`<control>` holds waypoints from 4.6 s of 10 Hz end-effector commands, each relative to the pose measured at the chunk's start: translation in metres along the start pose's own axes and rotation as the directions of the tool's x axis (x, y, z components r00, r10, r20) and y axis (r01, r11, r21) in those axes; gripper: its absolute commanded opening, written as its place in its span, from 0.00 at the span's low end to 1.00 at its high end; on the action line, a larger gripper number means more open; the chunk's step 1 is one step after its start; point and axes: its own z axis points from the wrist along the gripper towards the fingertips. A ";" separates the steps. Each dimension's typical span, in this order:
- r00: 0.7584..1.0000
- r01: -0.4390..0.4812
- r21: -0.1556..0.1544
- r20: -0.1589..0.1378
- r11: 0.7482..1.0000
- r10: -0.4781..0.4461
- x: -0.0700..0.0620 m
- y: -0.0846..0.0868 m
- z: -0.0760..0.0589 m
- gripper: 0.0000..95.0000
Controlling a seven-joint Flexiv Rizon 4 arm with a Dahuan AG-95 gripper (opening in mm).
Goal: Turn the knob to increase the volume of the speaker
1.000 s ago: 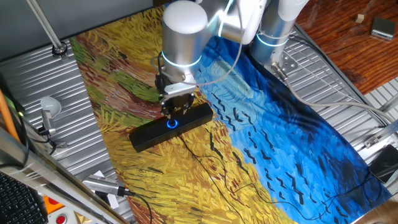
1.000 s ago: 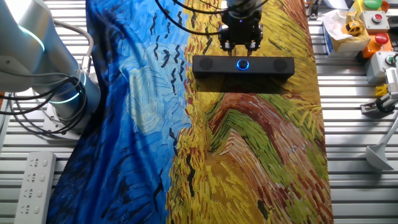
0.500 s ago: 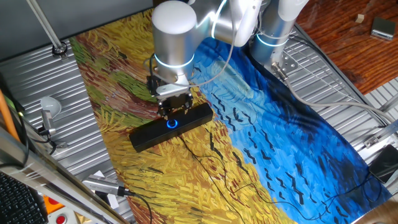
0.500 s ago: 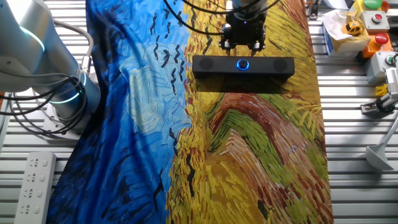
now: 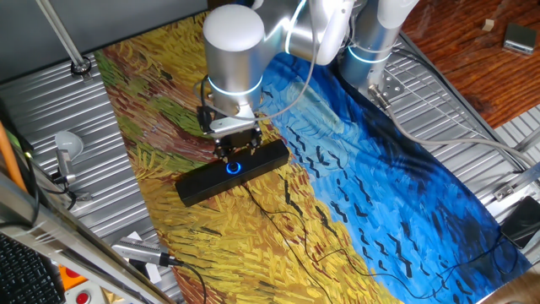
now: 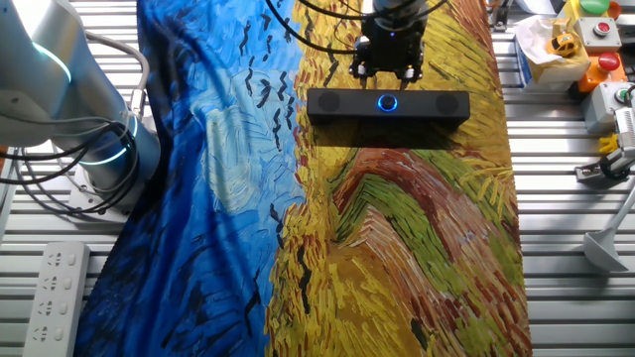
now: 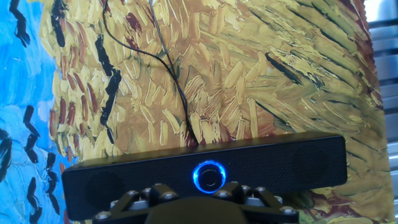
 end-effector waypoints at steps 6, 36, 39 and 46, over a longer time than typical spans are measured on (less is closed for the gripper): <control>1.000 -0.011 0.003 0.014 1.000 0.011 0.004 -0.004 0.023 0.60; 0.930 -0.360 0.014 0.087 0.933 0.358 0.004 -0.010 0.053 0.00; 0.813 -0.578 0.004 0.085 0.816 0.575 0.004 -0.010 0.054 0.00; 0.450 -0.892 -0.014 0.065 0.452 0.891 0.004 -0.010 0.054 0.00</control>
